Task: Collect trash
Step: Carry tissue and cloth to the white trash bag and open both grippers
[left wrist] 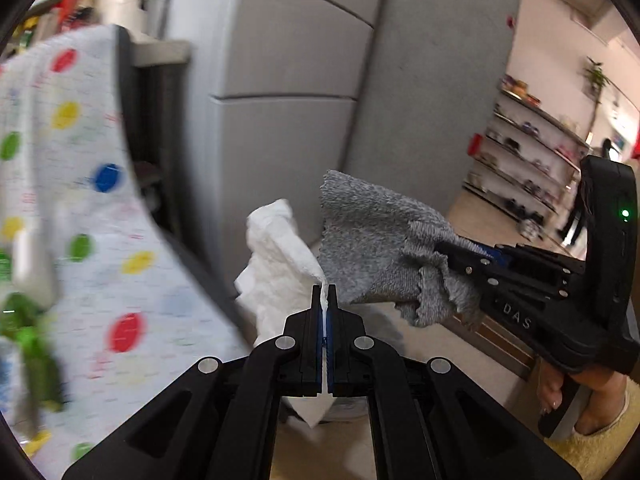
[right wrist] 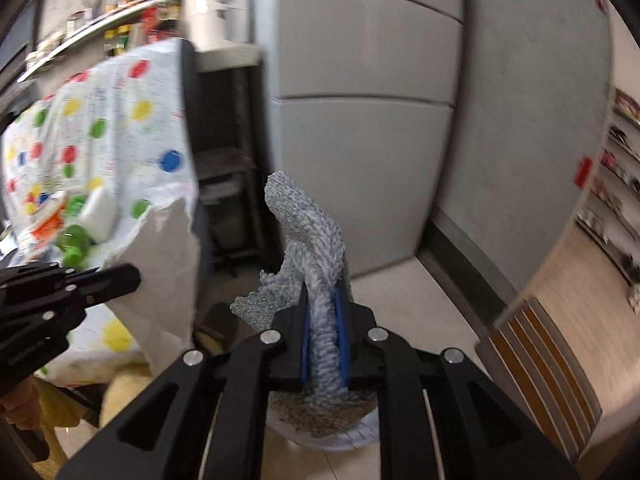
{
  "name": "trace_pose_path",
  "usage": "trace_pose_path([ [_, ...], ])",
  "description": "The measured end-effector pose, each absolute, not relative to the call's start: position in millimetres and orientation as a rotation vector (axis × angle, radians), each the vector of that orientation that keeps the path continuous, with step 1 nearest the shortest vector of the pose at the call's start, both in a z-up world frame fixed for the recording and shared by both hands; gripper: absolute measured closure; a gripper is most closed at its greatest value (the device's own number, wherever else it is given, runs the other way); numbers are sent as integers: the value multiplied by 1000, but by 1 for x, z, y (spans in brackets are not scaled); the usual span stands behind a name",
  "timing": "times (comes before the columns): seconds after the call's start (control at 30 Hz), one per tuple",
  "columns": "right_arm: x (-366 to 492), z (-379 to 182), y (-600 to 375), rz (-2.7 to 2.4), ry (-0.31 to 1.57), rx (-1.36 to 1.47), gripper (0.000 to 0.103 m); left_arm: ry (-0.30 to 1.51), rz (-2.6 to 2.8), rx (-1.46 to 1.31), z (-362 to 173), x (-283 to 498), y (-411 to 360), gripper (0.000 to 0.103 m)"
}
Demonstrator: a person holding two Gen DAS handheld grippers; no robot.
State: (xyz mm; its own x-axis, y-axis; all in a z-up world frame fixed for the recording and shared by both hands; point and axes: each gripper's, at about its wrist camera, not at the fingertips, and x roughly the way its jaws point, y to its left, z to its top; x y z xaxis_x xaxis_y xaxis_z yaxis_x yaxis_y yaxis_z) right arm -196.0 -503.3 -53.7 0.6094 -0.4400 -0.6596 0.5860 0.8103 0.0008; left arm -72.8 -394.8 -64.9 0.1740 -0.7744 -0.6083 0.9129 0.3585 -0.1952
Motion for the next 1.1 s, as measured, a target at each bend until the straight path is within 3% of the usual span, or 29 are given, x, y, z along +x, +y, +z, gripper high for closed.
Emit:
trace_pose_path([
  [0.43,-210,-191,-555,-645,926,401,89,822,-1226,350,-178,-67,-469,98],
  [0.53,-203,-210,-563,-649,969,440,84,852,-1199,359,-184,-57,-472,75],
  [0.6,-196,-215,-565,-645,985,458,68,847,-1183,349,-183,-51,-466,62],
  [0.67,-187,-216,-566,-651,994,458,55,839,-1179,341,-178,-50,-460,61],
  [0.7,-185,-216,-565,-649,996,454,54,832,-1173,337,-175,-49,-456,61],
  [0.83,-181,-205,-563,-653,977,466,54,812,-1154,314,-163,-46,-437,61],
  [1.1,-166,-107,-500,-580,816,310,54,747,-1024,273,-117,-36,-346,61],
])
